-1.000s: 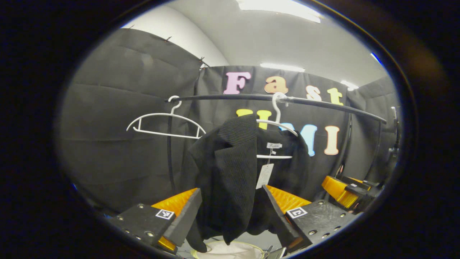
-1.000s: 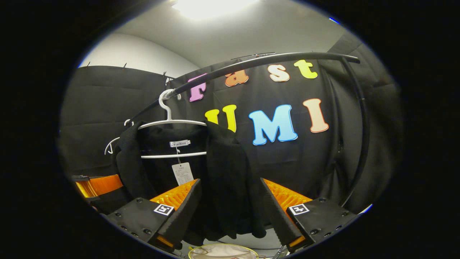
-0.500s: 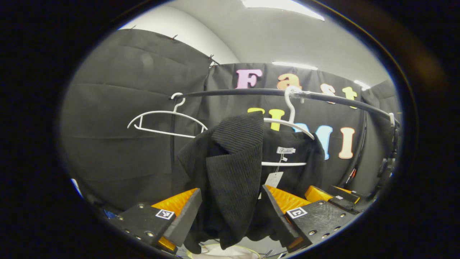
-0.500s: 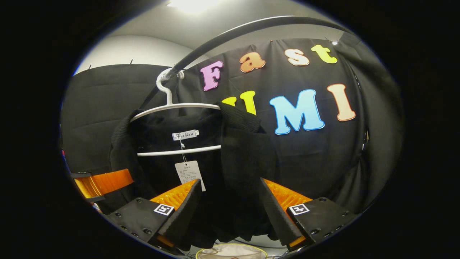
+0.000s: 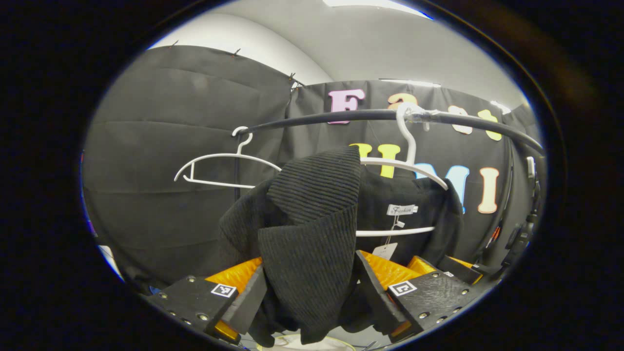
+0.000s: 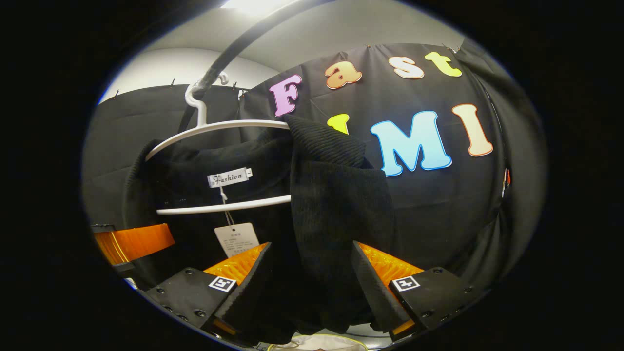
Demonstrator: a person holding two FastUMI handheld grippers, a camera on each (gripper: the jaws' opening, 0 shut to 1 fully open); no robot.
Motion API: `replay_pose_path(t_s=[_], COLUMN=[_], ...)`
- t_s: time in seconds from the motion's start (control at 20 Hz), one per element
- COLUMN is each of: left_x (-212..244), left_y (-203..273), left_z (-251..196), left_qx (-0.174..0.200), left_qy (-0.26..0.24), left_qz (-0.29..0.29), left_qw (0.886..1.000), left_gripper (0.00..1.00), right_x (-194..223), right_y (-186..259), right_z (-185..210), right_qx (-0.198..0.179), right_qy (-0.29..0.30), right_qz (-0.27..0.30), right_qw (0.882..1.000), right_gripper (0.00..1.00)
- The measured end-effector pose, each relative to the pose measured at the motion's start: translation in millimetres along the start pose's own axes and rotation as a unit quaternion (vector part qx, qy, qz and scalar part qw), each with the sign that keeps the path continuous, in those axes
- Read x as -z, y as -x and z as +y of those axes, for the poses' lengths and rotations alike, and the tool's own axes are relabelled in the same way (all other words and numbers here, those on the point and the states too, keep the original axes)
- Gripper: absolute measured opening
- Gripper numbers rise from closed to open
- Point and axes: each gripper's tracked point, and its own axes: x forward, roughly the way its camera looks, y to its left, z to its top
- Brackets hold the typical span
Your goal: Grasp the clothes on the hanger with both hands and then place them into the laundry hamper below.
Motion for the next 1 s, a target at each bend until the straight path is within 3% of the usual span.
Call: replay_pose_path(t_s=[0.25, 0.45, 0.6, 0.65, 0.7, 0.75, 0.85, 0.9, 1.0], left_x=[0, 2, 1, 2, 2, 0, 1, -1, -5], left_y=[-5, -6, -5, -6, -5, -4, -5, 1, 2], left_z=[12, 16, 22, 21, 21, 22, 16, 23, 24], left_qx=[-0.054, -0.065, -0.071, -0.068, -0.063, -0.068, -0.053, -0.072, -0.074], left_qy=[-0.018, -0.015, -0.011, -0.010, -0.011, -0.011, -0.012, -0.019, -0.030], left_qz=[-0.003, -0.003, -0.003, -0.002, -0.002, -0.005, -0.006, -0.010, -0.018], left_qw=[0.998, 0.998, 0.997, 0.998, 0.998, 0.998, 0.998, 0.997, 0.997], left_gripper=[0.98, 0.98, 0.76, 0.76, 0.76, 0.63, 0.43, 0.35, 0.19], right_x=[-4, -11, -23, -24, -24, -24, -29, -34, -40], right_y=[-18, -22, -24, -27, -29, -31, -32, -33, -29], right_z=[-3, -19, -32, -34, -35, -33, -37, -40, -46], right_qx=[0.000, 0.017, 0.030, 0.030, 0.030, 0.023, 0.022, 0.025, 0.025], right_qy=[0.004, 0.030, 0.032, 0.029, 0.028, 0.027, 0.028, 0.029, 0.025], right_qz=[-0.013, -0.035, -0.058, -0.061, -0.059, -0.058, -0.065, -0.073, -0.087], right_qw=[1.000, 0.999, 0.997, 0.997, 0.997, 0.998, 0.997, 0.997, 0.996], right_gripper=[0.98, 0.92, 0.92, 0.92, 0.82, 0.77, 0.52, 0.31, 0.05])
